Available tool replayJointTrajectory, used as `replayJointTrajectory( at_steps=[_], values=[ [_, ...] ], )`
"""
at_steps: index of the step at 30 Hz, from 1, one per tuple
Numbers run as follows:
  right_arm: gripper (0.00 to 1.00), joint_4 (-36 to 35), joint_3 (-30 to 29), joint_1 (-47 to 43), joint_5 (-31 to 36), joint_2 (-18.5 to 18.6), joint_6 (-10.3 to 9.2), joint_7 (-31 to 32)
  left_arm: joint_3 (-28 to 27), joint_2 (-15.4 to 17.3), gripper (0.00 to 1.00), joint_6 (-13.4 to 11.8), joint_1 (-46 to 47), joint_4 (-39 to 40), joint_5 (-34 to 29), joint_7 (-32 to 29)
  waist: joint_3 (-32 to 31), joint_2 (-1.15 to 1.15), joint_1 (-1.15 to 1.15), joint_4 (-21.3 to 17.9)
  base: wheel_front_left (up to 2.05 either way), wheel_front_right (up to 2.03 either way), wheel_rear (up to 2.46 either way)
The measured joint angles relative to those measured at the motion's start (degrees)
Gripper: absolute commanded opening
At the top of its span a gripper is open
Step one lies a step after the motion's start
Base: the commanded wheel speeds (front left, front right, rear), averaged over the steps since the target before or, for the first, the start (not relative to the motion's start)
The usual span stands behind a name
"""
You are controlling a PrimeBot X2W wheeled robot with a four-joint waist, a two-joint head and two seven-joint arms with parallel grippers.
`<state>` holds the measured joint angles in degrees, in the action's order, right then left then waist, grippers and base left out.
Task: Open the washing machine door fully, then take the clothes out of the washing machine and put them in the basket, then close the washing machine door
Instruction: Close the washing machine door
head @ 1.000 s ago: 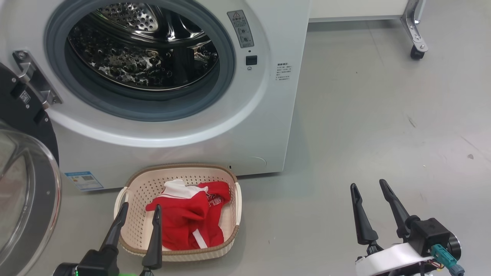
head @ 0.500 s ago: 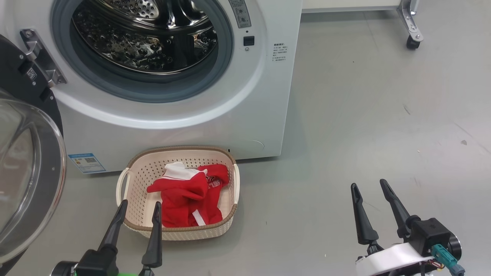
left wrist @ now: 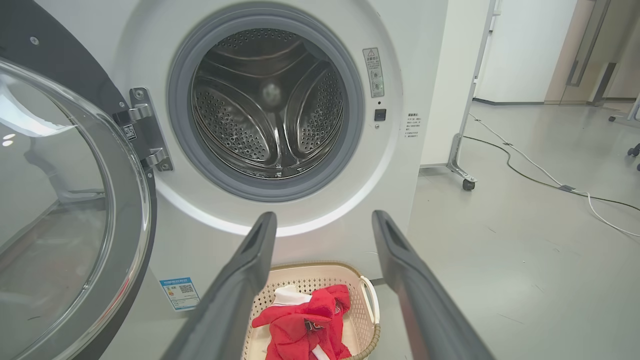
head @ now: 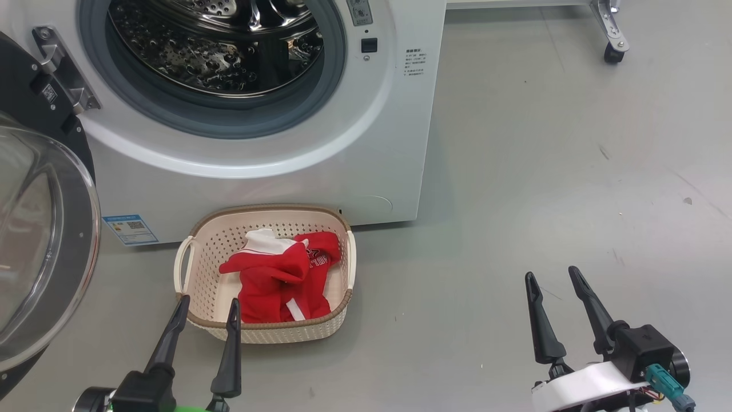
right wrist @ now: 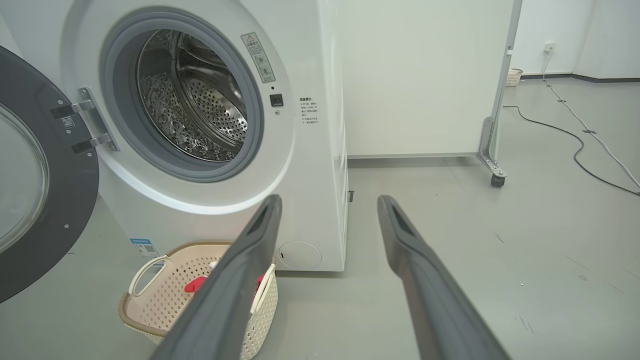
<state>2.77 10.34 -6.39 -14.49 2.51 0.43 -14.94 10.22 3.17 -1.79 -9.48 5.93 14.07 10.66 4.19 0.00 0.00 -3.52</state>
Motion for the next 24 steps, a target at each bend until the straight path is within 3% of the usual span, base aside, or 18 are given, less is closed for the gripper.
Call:
replayJointTrajectory(
  at_steps=[24],
  values=[
    [1.0,-0.46,-1.05,0.01,0.12,-0.03,-0.01,0.0,1.01,-0.01,1.0,-0.43,0.04,0.16,-0.05,-0.52,0.27,0.0,0.0,1.23,-0.01,0.01,0.0]
  ],
)
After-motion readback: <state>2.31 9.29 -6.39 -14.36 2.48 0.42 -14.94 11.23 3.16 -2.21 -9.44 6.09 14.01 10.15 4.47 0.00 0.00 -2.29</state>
